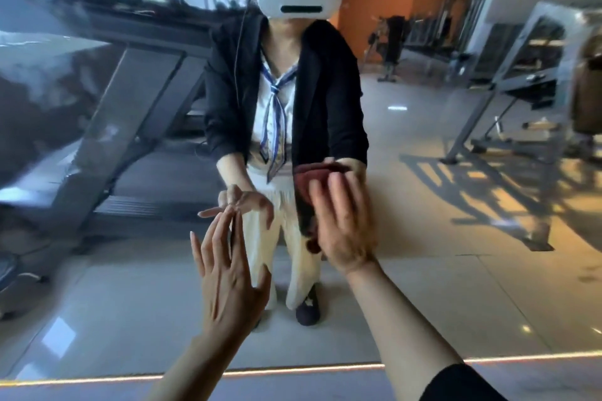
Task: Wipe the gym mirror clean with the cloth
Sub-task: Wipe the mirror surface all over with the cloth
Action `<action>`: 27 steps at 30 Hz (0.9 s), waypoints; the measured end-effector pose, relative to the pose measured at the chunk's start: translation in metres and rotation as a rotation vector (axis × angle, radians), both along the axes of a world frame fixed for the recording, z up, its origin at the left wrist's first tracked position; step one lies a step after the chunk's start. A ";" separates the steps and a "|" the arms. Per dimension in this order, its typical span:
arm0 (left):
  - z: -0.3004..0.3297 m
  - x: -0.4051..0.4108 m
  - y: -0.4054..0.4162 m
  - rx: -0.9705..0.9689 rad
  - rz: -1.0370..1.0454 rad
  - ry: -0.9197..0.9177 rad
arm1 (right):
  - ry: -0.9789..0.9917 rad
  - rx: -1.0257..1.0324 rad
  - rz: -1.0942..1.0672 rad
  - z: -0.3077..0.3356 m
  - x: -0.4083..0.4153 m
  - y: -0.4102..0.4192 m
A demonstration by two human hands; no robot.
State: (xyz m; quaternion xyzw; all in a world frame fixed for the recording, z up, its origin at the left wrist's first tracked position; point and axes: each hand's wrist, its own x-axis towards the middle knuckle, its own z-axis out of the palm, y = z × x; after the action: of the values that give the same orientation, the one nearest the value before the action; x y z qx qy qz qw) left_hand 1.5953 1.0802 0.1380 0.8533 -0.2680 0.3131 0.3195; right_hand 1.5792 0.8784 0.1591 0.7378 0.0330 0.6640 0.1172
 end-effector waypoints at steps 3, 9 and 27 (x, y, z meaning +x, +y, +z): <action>0.000 -0.007 -0.012 0.033 -0.057 -0.020 | -0.097 0.254 -0.098 -0.009 -0.026 -0.038; 0.001 -0.010 -0.016 0.073 -0.086 -0.049 | -0.134 0.546 -0.028 -0.012 -0.001 0.024; 0.004 -0.022 -0.018 0.236 -0.052 -0.015 | 0.080 0.377 0.063 -0.049 -0.004 0.037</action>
State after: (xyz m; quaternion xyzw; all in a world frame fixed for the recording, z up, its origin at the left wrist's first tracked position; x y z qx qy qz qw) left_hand 1.5733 1.0625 0.1422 0.8754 -0.3274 0.2771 0.2228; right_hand 1.5754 0.9153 0.1097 0.7710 -0.0643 0.6320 -0.0452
